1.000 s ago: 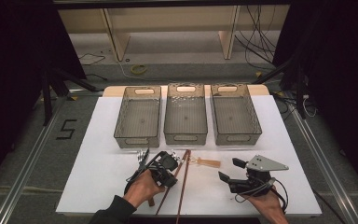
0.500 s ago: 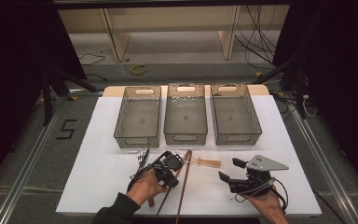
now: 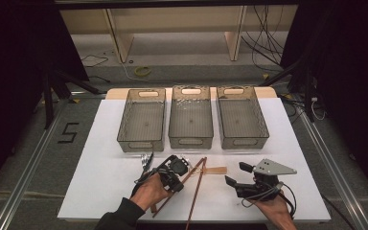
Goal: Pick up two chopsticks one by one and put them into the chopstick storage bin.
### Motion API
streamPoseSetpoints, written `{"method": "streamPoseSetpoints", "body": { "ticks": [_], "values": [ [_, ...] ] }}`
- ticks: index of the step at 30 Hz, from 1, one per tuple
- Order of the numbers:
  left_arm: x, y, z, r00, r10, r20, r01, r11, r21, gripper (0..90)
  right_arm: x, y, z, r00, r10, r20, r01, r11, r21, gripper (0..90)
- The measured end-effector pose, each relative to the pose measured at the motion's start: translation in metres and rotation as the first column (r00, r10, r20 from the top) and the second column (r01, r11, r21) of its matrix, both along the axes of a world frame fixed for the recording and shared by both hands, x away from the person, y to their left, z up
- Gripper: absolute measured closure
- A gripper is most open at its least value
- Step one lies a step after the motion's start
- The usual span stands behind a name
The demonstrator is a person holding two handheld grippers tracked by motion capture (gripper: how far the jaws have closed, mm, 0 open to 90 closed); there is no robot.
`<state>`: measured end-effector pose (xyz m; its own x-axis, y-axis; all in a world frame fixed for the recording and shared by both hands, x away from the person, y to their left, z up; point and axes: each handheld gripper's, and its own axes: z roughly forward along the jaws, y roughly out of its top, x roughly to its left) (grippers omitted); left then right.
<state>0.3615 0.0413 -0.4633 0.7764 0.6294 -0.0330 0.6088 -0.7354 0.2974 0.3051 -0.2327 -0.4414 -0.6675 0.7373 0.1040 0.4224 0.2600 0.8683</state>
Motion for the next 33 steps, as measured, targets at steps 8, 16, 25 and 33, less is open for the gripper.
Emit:
{"method": "streamPoseSetpoints", "body": {
  "ticks": [8,16,25,33],
  "values": [
    [0.004,0.002,0.000,0.9997,0.013,-0.019,-0.014,0.9993,-0.035,82.6,0.000,0.000,0.000,1.0000,0.000,0.003,0.000,1.000,0.000,28.1],
    [0.006,0.003,0.000,0.9996,0.010,-0.028,-0.011,0.9988,-0.048,83.5,0.000,0.000,0.000,1.0000,0.000,0.003,0.000,1.000,0.003,28.1],
    [0.007,0.004,0.000,1.0000,-0.002,-0.002,0.002,0.9981,-0.062,83.8,0.000,-0.001,0.001,1.0000,0.002,0.004,-0.002,1.000,0.007,28.1],
    [0.012,0.009,0.008,0.9997,-0.009,0.021,0.011,0.9960,-0.089,83.8,0.000,-0.001,0.001,1.0000,0.002,0.004,-0.002,1.000,0.008,28.1]
  ]
}}
